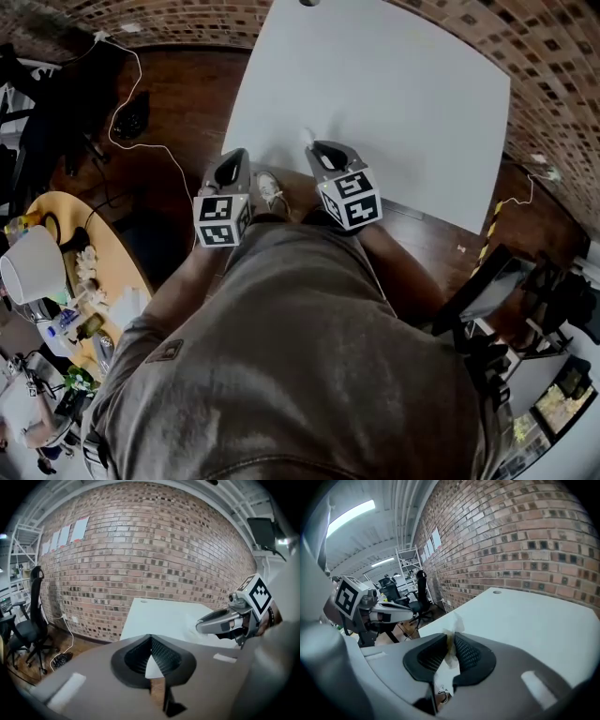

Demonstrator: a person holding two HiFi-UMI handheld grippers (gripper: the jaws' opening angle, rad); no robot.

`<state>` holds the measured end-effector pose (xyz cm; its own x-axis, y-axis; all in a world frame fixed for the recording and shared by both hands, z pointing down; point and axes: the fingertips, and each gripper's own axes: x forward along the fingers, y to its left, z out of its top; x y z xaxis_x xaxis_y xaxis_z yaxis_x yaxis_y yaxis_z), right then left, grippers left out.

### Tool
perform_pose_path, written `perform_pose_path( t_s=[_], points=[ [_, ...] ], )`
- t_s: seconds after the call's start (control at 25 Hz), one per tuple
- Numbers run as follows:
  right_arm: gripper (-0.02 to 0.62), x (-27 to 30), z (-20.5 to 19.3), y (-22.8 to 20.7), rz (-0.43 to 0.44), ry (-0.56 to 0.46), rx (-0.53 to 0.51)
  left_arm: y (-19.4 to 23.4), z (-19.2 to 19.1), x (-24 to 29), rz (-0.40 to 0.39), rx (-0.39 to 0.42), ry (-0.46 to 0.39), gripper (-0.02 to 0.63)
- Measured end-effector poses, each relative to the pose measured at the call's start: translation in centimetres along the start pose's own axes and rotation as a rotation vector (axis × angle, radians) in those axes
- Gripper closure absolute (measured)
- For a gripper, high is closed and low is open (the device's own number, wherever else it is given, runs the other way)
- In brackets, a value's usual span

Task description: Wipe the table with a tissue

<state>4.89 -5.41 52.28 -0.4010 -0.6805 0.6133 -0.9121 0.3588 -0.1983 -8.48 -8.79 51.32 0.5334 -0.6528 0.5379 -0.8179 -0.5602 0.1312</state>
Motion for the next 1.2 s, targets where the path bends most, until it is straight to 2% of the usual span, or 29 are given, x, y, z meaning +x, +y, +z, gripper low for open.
perform_pose_path(
  t_s=[0.36,0.6,0.92,1.2],
  points=[
    [0.531,-9.2,-2.0,-1.6,-0.073,-0.103,-0.023,-8.4,-0.5,-2.1,-0.041,0.069,-0.041,0.604],
    [0.531,-13.4,-3.0,-2.5,-0.112,-0.154,-0.012,-12.2,0.8,-3.4,-0.040,0.159,-0.132,0.604],
    [0.531,-17.1,-3.1,-3.1,-0.208,-0.222,-0.001,-15.1,2.6,-3.5,-0.095,0.274,-0.194,0.604],
    [0.532,-17.9,-2.5,-3.0,-0.294,-0.233,0.033,-14.6,3.9,-3.5,-0.142,0.270,-0.210,0.604]
  ],
)
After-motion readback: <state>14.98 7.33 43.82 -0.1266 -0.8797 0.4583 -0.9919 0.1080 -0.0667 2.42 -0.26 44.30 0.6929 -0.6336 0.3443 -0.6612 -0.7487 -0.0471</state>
